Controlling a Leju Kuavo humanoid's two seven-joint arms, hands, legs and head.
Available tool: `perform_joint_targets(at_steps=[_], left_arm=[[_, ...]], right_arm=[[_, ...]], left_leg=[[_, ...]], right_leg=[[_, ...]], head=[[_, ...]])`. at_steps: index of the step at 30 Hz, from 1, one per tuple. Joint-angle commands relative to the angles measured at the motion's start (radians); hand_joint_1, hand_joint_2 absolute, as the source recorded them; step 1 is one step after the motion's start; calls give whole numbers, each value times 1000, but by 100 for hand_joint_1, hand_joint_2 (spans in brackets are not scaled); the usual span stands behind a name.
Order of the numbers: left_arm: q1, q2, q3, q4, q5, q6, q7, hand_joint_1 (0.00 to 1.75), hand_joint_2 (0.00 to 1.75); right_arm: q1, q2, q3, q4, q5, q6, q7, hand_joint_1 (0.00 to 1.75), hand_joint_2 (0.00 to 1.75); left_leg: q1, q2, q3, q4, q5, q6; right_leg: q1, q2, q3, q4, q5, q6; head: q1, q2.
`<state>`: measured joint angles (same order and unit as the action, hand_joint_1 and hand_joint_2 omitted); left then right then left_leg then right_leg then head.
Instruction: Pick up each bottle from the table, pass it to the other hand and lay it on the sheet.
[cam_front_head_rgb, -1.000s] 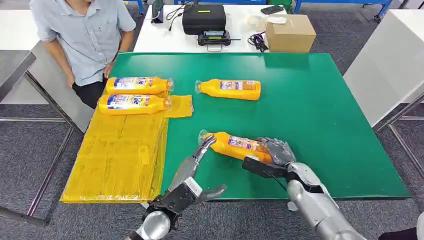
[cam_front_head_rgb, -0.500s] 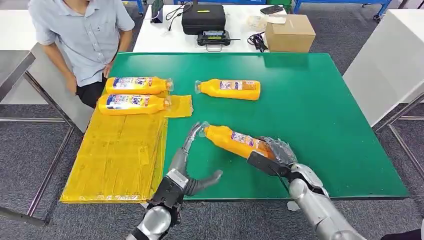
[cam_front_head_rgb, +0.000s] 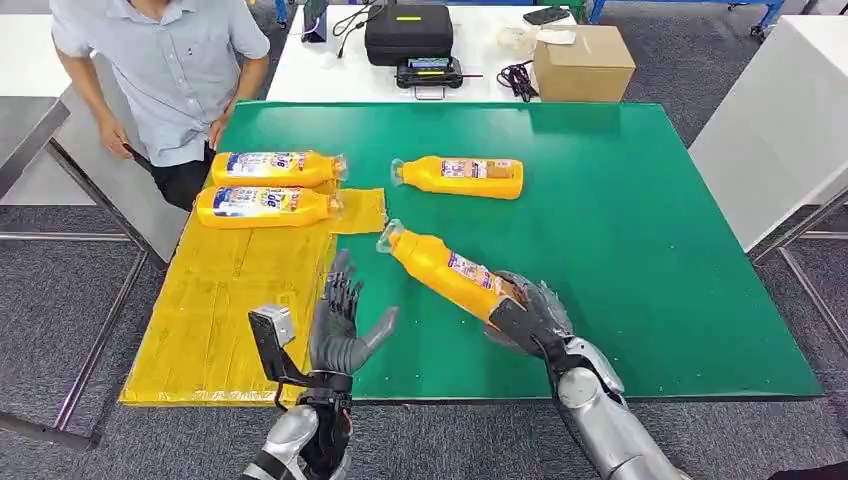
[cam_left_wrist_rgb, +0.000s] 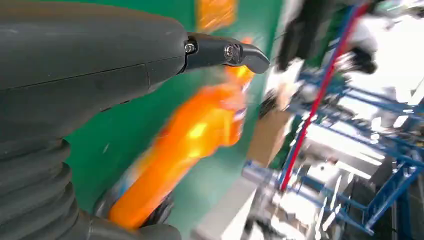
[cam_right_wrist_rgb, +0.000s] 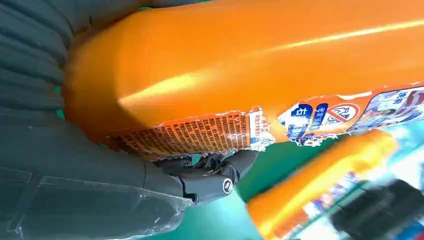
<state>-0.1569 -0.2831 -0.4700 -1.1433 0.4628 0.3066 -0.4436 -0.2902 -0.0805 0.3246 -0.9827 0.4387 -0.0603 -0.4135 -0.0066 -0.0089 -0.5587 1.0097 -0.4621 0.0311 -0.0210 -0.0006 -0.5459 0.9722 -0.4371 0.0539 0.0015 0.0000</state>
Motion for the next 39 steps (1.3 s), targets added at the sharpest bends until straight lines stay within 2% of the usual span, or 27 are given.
perform_joint_targets(at_steps=[1,8,15,18,31,39], left_arm=[[23,6,28,68,130,-129,77,0,175],[0,13,61,87,199,-218,97,0,175],[-22,18,110,30,188,-263,3,0,175],[-23,17,126,11,184,-270,-3,0,175],[-54,0,164,66,173,-271,-14,0,175],[-43,-10,168,82,196,-344,-6,0,175]], right_arm=[[5,52,27,-122,-59,43,-46,175,175],[-11,55,97,-108,-75,89,-54,175,175],[-15,46,181,-78,-73,160,-89,175,175],[-9,40,204,-92,-68,166,-94,175,175],[-20,57,242,-99,-79,185,-111,175,175],[-29,63,223,-85,-130,207,-113,175,175]], left_leg=[[1,4,1,-1,-1,-3],[1,4,-1,0,0,-2],[2,3,-2,0,0,-2],[2,2,-3,1,0,-2],[1,1,-3,0,0,-1],[1,2,-3,0,0,-2]], right_leg=[[2,4,0,0,0,-3],[1,3,-3,0,1,-3],[1,3,-3,0,1,-2],[2,1,-3,0,0,-2],[1,1,-4,0,0,-1],[1,1,-3,0,0,-2]], head=[[0,0],[0,0],[0,0],[0,0],[0,0],[0,0]])
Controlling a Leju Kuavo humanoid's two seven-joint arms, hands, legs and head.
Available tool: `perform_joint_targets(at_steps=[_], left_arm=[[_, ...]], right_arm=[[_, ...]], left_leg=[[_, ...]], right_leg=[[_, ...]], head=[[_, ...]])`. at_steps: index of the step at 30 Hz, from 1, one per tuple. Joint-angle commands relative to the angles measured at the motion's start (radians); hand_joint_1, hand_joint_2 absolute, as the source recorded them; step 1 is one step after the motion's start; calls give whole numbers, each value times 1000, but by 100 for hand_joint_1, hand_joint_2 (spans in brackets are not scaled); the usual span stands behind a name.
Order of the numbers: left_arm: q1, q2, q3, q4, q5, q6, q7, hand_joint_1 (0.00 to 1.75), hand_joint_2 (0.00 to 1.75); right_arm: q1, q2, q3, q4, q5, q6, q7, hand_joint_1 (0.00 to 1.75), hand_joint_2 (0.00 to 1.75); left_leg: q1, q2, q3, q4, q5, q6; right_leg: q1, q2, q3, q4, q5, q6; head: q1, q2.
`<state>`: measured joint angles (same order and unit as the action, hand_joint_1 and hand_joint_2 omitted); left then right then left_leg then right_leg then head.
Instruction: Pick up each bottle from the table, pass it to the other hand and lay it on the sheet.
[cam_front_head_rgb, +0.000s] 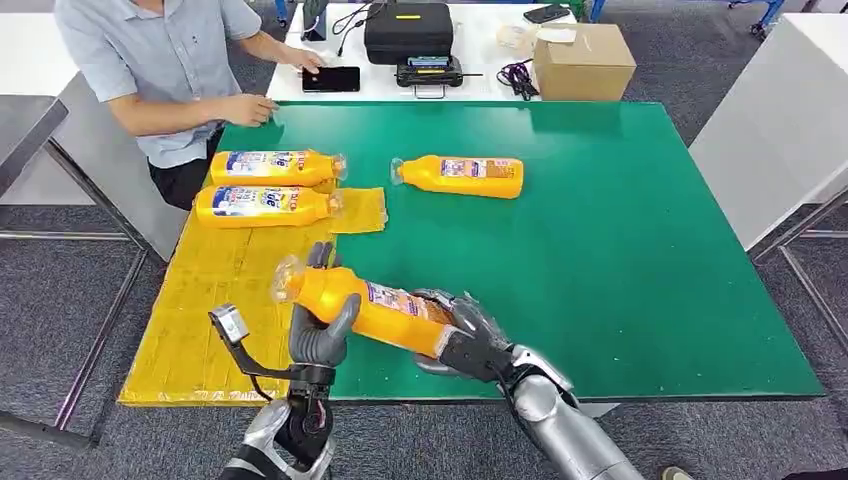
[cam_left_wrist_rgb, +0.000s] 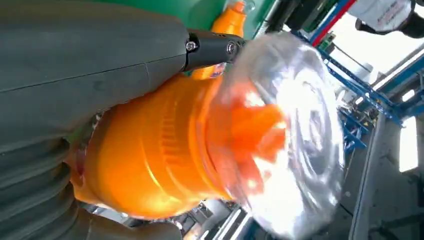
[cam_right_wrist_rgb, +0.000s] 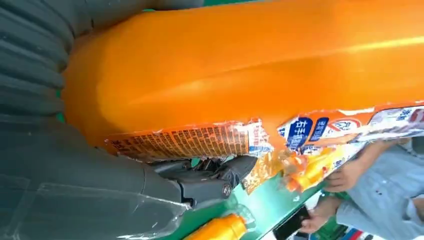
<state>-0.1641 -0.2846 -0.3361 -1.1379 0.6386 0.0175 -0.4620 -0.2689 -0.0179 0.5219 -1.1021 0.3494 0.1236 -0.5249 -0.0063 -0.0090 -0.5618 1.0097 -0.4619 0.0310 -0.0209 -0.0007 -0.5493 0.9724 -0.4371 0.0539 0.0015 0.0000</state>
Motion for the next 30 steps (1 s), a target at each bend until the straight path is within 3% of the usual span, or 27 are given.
perform_joint_targets(at_steps=[1,11,12,17,18,30], left_arm=[[-34,-9,34,76,20,-55,12,0,175],[-38,30,-23,105,12,-148,2,0,175],[-37,31,-28,103,5,-145,-1,0,0],[-37,35,-41,103,-17,-131,-16,0,0],[-37,35,-41,103,-17,-131,-16,0,175],[-59,34,-79,154,-74,-131,-51,0,175]], right_arm=[[-51,0,25,34,-42,24,-2,175,175],[-55,8,5,32,-80,41,-2,175,175],[-53,7,4,33,-80,40,-2,175,175],[-47,9,4,42,-79,35,-3,175,175],[-47,9,4,42,-79,35,-3,175,175],[-59,17,13,74,-81,49,-7,175,175]], left_leg=[[0,1,0,0,0,-1],[1,2,1,0,0,-2],[0,2,1,0,0,-1],[1,1,1,0,0,-2],[1,1,1,0,0,-1],[0,1,0,0,0,-1]], right_leg=[[1,1,0,0,0,-1],[1,2,0,0,1,-2],[1,1,0,0,1,-2],[1,1,1,0,0,-2],[1,1,0,-1,0,-2],[1,0,0,0,0,-2]], head=[[0,0],[0,0],[0,0],[0,0],[0,0],[0,0]])
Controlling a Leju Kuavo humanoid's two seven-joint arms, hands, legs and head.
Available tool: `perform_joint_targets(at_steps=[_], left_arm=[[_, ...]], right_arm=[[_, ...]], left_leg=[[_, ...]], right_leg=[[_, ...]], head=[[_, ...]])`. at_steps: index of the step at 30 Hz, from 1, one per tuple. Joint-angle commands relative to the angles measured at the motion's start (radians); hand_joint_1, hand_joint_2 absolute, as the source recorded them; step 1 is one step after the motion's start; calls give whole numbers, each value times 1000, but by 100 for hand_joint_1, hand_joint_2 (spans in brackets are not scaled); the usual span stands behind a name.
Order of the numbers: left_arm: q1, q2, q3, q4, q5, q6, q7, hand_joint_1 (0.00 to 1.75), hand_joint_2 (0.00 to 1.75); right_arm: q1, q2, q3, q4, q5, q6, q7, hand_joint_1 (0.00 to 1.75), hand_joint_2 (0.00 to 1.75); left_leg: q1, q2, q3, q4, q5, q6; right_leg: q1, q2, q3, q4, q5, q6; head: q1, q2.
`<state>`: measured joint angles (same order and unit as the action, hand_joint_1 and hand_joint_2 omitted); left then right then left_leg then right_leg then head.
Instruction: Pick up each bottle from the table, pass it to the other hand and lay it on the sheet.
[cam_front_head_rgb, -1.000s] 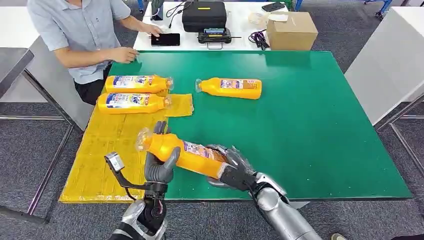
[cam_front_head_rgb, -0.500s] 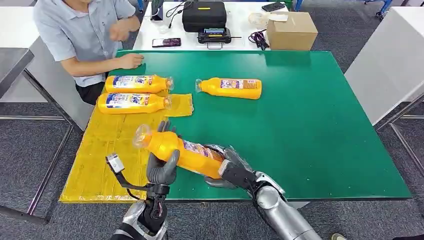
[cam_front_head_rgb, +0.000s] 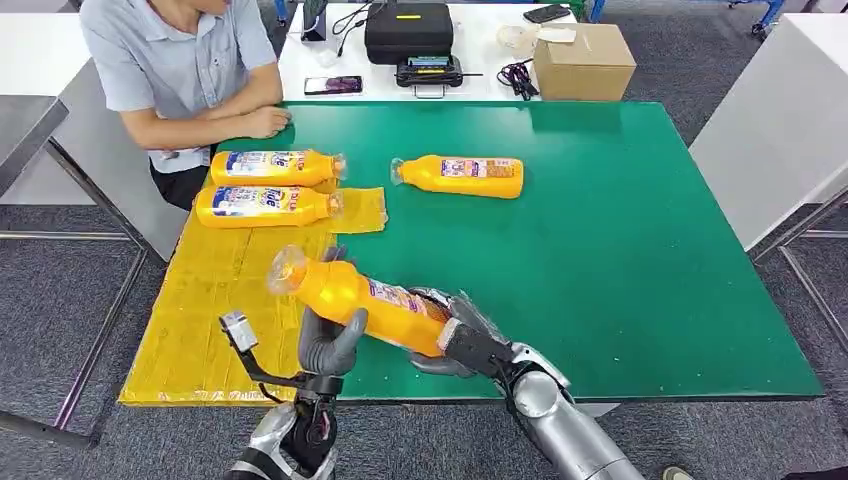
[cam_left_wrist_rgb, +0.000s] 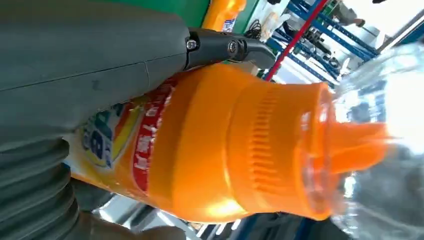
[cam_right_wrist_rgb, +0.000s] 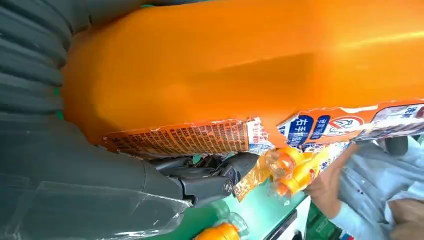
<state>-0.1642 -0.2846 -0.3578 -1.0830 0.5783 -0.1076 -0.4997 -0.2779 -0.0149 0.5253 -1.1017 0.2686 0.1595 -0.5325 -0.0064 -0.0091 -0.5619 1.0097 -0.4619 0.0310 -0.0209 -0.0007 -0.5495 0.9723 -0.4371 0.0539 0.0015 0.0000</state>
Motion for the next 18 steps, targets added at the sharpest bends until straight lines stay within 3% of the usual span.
perform_joint_targets(at_steps=[1,4,5,6,18], left_arm=[[-61,34,-58,98,-14,-12,-19,0,175],[-67,32,-54,91,-18,-11,-22,5,175],[-67,32,-54,91,-18,-11,-22,23,175],[-67,32,-54,85,-25,-8,-28,175,175],[-62,29,-26,64,8,-31,-29,175,175]], right_arm=[[-52,16,12,78,1,14,0,175,175],[-58,21,17,92,0,17,-1,175,175],[-58,21,17,92,0,17,-1,175,175],[-59,22,18,99,-1,17,-2,175,175],[-63,29,25,140,-2,19,-4,175,175]], left_leg=[[0,1,1,0,0,-1],[1,1,0,0,0,-1],[1,2,1,0,0,-2],[1,1,0,0,0,-1],[1,2,1,0,0,-1]], right_leg=[[0,1,0,0,0,-1],[1,0,0,0,0,-2],[1,1,0,0,1,-2],[1,1,0,0,0,-2],[1,1,0,0,1,-2]], head=[[0,0],[0,0],[0,0],[0,0],[0,0]])
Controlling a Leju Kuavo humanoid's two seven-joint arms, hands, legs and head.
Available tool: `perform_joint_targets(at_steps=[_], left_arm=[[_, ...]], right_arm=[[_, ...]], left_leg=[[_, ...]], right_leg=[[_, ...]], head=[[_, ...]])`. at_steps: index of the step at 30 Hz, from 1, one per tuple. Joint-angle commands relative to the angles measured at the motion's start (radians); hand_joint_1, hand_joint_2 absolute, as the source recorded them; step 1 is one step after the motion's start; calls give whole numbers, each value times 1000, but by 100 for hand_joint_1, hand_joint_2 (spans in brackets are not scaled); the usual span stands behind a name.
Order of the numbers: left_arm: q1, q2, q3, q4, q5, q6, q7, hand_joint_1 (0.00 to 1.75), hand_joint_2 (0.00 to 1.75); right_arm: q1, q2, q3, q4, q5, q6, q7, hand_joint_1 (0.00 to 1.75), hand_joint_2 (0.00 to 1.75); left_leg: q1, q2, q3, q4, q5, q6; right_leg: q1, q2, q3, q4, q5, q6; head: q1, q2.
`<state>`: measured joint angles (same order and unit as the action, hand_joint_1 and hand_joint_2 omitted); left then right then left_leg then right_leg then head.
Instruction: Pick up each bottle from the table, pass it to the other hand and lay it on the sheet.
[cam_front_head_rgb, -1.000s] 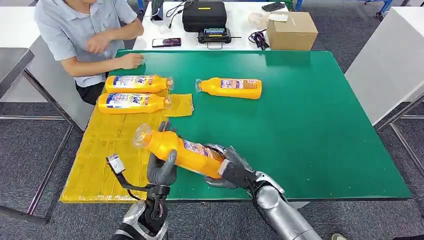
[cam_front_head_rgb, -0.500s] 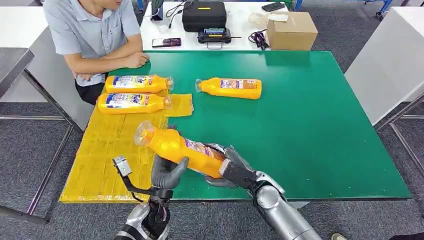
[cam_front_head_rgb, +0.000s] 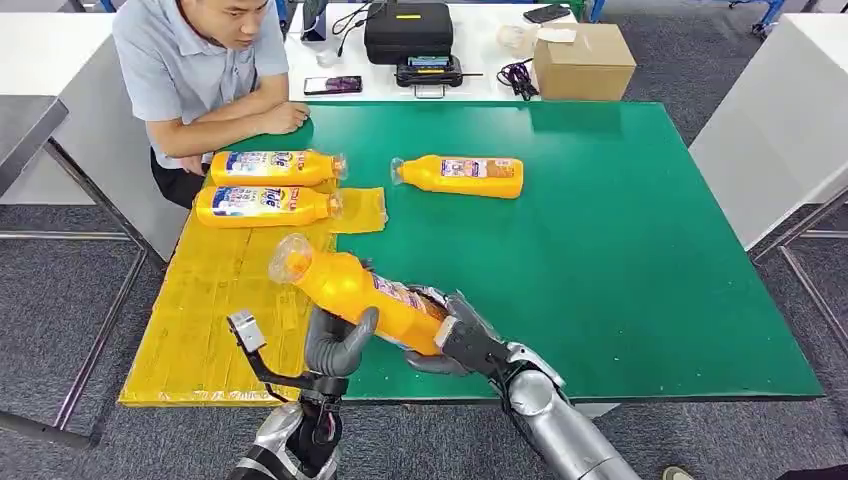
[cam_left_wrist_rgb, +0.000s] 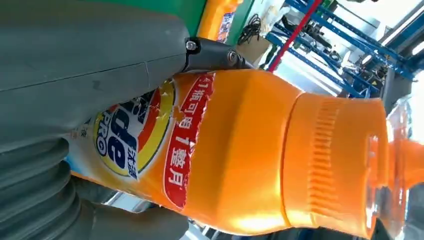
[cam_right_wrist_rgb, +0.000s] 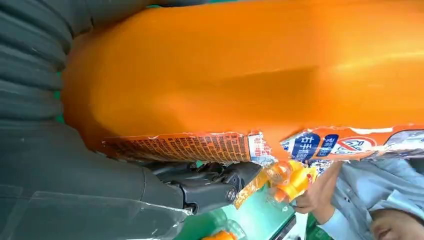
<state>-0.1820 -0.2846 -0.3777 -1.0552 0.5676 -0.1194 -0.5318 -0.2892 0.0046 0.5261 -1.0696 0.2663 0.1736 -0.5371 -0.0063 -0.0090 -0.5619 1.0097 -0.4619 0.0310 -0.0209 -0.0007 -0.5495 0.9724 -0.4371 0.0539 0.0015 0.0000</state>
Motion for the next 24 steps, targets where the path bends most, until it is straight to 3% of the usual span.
perform_joint_targets(at_steps=[1,3,4,5,6,12,13,15,24], left_arm=[[-43,29,-5,35,20,-21,4,175,175],[-43,31,-5,34,21,-21,4,175,175],[-39,32,-2,26,18,-17,3,175,175],[-39,32,-2,26,18,-17,3,175,175],[-38,34,-1,22,14,-13,3,175,175],[-29,53,-22,-32,-133,138,-26,175,175],[-29,51,-45,-46,-259,261,-45,175,175],[-40,59,-61,-42,-358,336,-45,175,175],[-36,82,-40,-107,-532,426,-24,175,175]], right_arm=[[-51,10,23,110,1,4,0,175,175],[-48,8,23,112,0,3,0,175,175],[-45,9,16,112,1,-2,0,164,175],[-45,9,16,112,1,-2,0,164,175],[-40,9,9,111,2,-14,1,0,175],[2,15,-21,86,35,-93,9,0,175],[19,9,-31,74,52,-127,8,0,175],[35,5,-46,64,62,-143,2,0,175],[80,12,-107,30,79,-164,-2,0,175]], left_leg=[[2,2,1,0,0,-2],[1,1,1,0,0,-1],[2,2,1,0,0,-2],[1,1,1,0,0,-2],[1,2,1,0,0,-2],[1,0,1,0,0,-2],[0,0,1,0,0,-1],[1,0,0,0,0,-2],[1,0,0,0,0,-2]], right_leg=[[2,1,1,0,1,-3],[1,1,0,0,1,-2],[2,1,1,0,1,-3],[1,1,1,-1,1,-2],[1,1,0,-1,1,-2],[1,0,1,-1,0,-2],[1,0,0,0,0,-1],[1,0,1,0,0,-2],[1,0,0,0,0,-2]], head=[[0,0],[0,0],[0,0],[0,0],[0,0],[0,0],[0,0],[0,0],[0,0]])
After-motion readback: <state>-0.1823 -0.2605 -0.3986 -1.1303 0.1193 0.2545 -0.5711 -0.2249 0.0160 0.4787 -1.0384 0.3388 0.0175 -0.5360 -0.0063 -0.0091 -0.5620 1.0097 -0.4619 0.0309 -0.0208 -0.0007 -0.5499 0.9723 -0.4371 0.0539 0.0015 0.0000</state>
